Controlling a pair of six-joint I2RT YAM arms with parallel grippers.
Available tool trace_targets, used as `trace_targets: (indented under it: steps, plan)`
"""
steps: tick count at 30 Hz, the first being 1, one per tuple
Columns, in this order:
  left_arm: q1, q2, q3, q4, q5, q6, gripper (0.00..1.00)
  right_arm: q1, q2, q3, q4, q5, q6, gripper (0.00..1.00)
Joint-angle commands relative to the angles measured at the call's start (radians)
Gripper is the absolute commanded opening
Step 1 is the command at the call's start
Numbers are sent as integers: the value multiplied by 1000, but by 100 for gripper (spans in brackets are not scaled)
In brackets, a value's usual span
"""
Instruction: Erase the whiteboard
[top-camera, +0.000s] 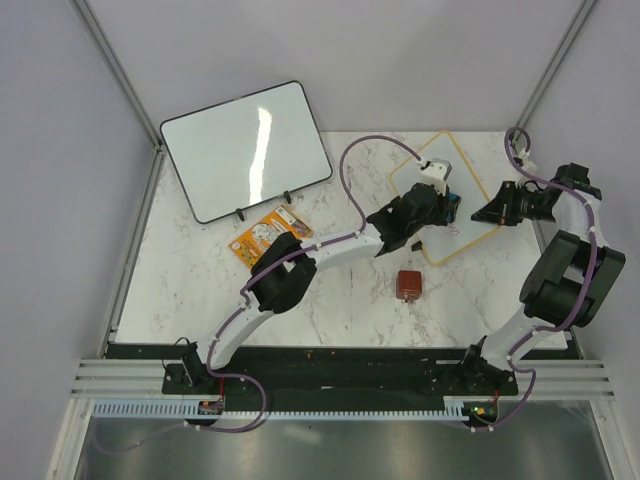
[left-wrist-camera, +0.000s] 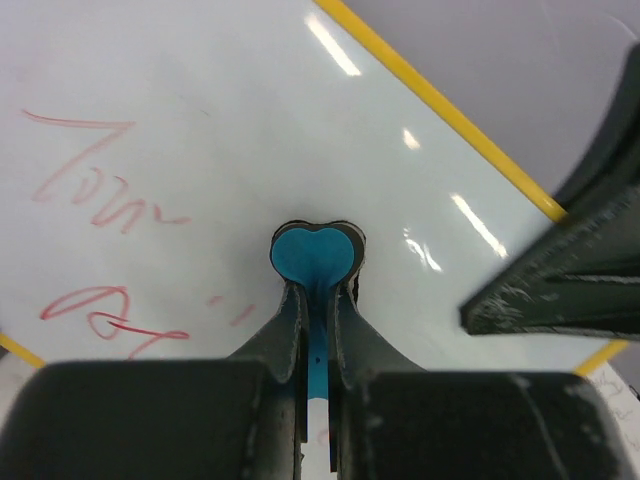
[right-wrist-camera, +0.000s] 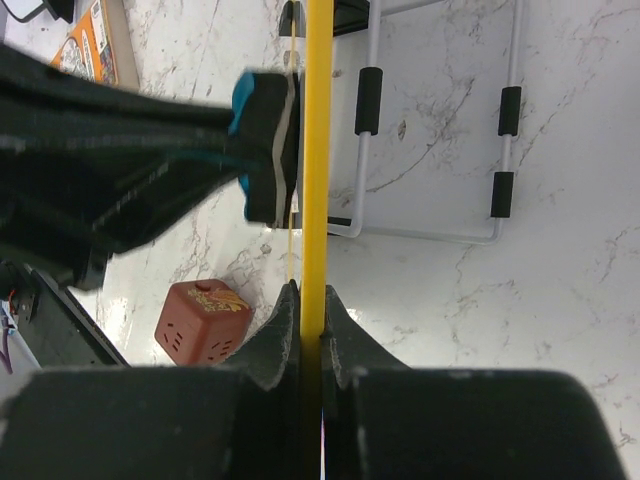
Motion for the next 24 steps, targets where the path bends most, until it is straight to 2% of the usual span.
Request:
trace_targets:
  steps: [1, 6, 12, 24]
  plan:
    - [100, 81, 43, -84, -60, -70, 2, 43, 1, -15, -16, 106, -158, 0]
    - [131, 117, 121, -128, -93, -88, 2, 43, 27, 32, -84, 109, -191, 0]
    - [140, 150, 165, -161, 31, -133, 2, 43, 33, 63, -157, 125, -237, 0]
    - [-30, 56, -17, -139, 103, -194, 2, 44, 30, 77, -167, 128, -208, 0]
